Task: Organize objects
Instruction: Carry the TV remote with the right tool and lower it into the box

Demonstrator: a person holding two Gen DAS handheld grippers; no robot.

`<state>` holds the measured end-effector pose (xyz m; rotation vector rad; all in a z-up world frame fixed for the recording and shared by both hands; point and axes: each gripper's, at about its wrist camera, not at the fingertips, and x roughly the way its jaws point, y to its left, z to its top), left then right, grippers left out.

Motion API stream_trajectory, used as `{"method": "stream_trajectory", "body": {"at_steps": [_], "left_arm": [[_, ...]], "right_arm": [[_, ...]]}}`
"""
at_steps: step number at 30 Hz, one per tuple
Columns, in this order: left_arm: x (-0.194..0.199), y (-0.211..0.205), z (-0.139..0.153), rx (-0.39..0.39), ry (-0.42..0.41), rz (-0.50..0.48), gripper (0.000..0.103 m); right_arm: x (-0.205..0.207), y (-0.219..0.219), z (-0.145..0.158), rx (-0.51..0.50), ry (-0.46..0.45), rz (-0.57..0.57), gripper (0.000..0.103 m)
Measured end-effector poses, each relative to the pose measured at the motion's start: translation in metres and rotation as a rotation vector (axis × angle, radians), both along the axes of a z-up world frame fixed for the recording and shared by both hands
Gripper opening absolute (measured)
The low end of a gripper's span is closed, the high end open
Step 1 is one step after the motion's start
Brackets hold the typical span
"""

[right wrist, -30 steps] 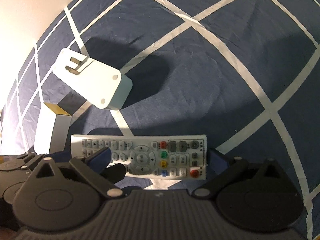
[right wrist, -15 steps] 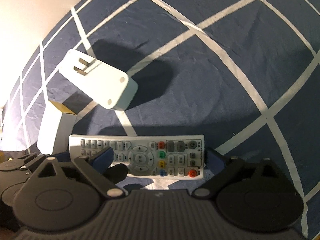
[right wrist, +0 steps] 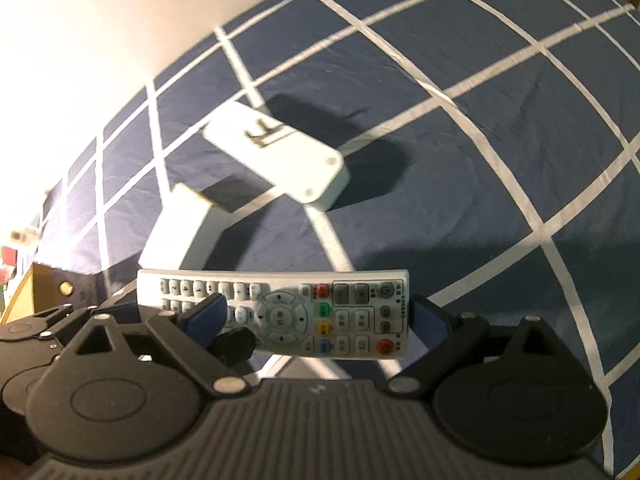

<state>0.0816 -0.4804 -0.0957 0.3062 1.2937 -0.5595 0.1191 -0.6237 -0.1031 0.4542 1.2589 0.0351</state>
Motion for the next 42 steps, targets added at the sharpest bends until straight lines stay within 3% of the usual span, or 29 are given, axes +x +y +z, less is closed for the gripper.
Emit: {"method": "stream_trajectory", "body": {"at_steps": [9,24,42], "left_arm": [[-0.021,0.058,0.032,-0.012,-0.055,0.071,0.094],[-0.032,0.191,0.076,-0.022,-0.129,0.174,0.094],[-0.026,0.355,0.095,-0.043,-0.176,0.29,0.094]], "right_arm": [[-0.025,0.048,0.033,0.0,-0.057,0.07,0.097],[-0.055,0.174,0.075,0.003,-0.138,0.181,0.097],[-0.074,0.341,0.097,-0.003,-0.193,0.299,0.097]]}}
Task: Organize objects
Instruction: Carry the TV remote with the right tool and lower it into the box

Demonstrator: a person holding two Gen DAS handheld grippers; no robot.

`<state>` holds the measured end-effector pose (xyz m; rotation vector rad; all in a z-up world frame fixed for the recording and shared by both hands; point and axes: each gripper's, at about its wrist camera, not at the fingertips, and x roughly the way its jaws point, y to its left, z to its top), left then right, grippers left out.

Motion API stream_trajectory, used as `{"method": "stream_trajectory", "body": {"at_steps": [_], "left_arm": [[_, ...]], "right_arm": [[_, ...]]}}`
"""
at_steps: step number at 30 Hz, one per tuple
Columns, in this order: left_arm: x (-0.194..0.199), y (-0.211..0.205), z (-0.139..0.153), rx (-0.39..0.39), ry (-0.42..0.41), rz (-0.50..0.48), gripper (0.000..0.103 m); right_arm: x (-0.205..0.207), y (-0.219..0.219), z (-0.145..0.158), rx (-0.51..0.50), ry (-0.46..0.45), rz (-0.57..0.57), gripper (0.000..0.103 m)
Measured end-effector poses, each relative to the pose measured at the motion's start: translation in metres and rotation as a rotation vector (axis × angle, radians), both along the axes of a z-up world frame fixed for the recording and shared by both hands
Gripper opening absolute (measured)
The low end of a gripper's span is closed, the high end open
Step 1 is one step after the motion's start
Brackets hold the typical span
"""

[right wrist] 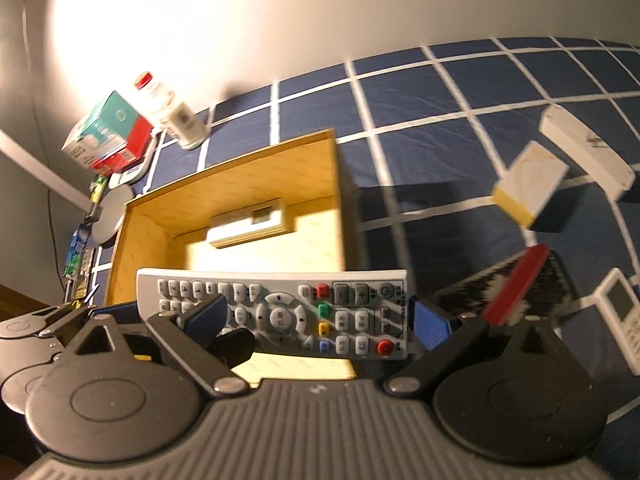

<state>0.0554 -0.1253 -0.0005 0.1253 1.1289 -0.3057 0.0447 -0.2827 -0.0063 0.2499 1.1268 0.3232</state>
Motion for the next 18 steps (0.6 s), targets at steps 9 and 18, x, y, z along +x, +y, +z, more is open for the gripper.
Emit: {"method": "stream_trajectory", "body": {"at_steps": [9,18], "left_arm": [[0.011,0.057,-0.007,-0.036,0.01,0.08,0.094],[0.043,0.087,-0.028,-0.053,0.044,0.117,0.094]], "right_arm": [[0.006,0.063,-0.001,-0.038,0.001,0.077,0.097],[0.033,0.105,-0.016,-0.078,0.021,0.122,0.097]]}}
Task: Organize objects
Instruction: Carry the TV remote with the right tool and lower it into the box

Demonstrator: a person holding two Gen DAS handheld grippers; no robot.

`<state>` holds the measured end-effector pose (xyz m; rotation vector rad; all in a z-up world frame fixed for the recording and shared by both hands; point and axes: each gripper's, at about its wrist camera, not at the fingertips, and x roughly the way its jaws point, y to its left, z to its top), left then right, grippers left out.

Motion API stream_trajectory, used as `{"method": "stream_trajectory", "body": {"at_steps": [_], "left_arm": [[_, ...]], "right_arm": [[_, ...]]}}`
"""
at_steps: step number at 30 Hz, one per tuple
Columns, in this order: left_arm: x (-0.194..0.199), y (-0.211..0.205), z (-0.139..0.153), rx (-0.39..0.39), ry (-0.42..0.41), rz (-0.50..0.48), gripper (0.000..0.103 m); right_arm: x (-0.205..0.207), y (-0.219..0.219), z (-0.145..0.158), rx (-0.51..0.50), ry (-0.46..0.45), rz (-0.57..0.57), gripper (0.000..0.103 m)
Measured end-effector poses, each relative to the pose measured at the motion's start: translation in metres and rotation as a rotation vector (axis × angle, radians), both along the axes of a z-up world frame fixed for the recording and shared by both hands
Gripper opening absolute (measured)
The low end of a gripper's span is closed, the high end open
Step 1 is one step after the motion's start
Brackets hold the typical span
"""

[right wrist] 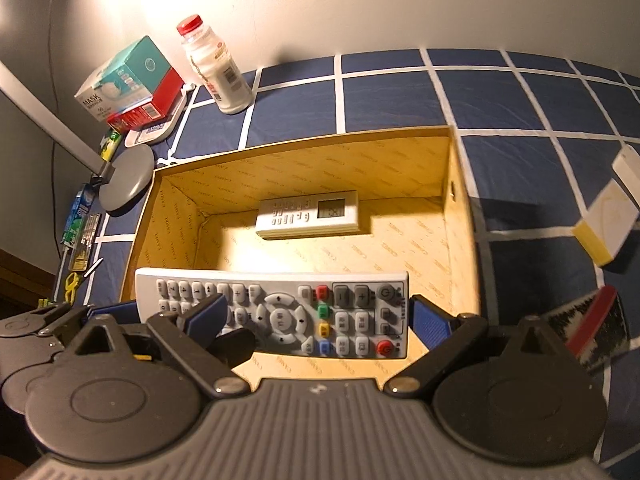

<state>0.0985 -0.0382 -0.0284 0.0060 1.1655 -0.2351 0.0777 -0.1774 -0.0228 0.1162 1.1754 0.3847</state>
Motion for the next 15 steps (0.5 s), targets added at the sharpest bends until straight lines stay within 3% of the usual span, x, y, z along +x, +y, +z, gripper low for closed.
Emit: {"method": "stream_trajectory", "body": {"at_steps": [15], "left_arm": [[0.074,0.01,-0.068,0.005,0.134,0.009,0.094]], "right_arm": [[0.075,0.031,-0.071,-0.043,0.123,0.005,0.096]]}}
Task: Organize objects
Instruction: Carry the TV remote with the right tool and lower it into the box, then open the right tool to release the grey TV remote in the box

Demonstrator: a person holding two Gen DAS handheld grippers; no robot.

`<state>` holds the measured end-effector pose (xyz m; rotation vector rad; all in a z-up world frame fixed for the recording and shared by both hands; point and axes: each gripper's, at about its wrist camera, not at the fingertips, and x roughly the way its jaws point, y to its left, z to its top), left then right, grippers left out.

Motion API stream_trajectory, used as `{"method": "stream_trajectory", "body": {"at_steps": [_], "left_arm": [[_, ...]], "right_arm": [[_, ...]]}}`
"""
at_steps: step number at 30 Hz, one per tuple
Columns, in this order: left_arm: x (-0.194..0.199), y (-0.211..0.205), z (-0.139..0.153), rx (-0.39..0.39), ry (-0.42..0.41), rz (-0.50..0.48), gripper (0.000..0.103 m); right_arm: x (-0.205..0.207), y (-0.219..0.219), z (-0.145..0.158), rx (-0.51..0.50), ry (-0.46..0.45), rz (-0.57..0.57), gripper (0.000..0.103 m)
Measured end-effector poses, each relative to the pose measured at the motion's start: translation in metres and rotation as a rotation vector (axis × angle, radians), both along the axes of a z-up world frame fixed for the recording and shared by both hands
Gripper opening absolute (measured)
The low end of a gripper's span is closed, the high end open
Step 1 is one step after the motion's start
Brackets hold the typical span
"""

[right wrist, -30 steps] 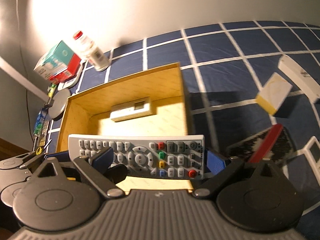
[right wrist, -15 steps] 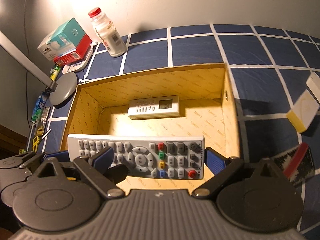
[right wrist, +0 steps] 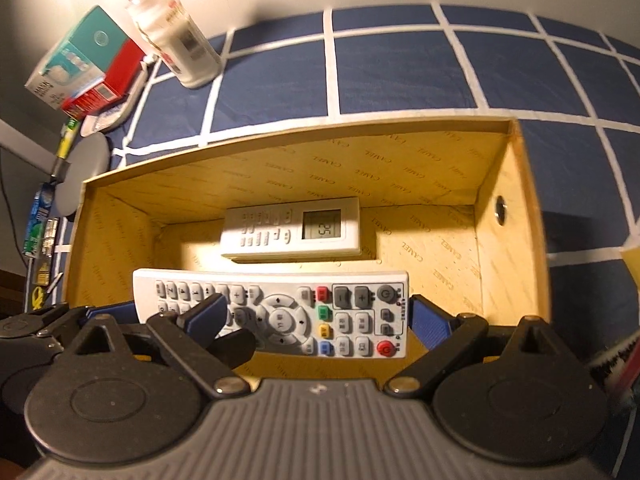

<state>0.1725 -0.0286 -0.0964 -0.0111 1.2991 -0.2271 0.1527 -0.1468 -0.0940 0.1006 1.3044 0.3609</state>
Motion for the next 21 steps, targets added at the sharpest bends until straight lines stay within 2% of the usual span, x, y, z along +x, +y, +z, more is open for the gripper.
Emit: {"method": "stream_trajectory", "body": {"at_steps": [12,21], "left_arm": [[0.022,-0.002,-0.03,0.017,0.072,0.011,0.094],[0.03,-0.001,-0.039,0.01,0.098,0.011,0.094]], "right_arm": [[0.023,0.002,-0.033,0.004,0.071,0.013,0.096],[0.032,0.001,-0.045,0.003,0.099,0.015,0.096]]}}
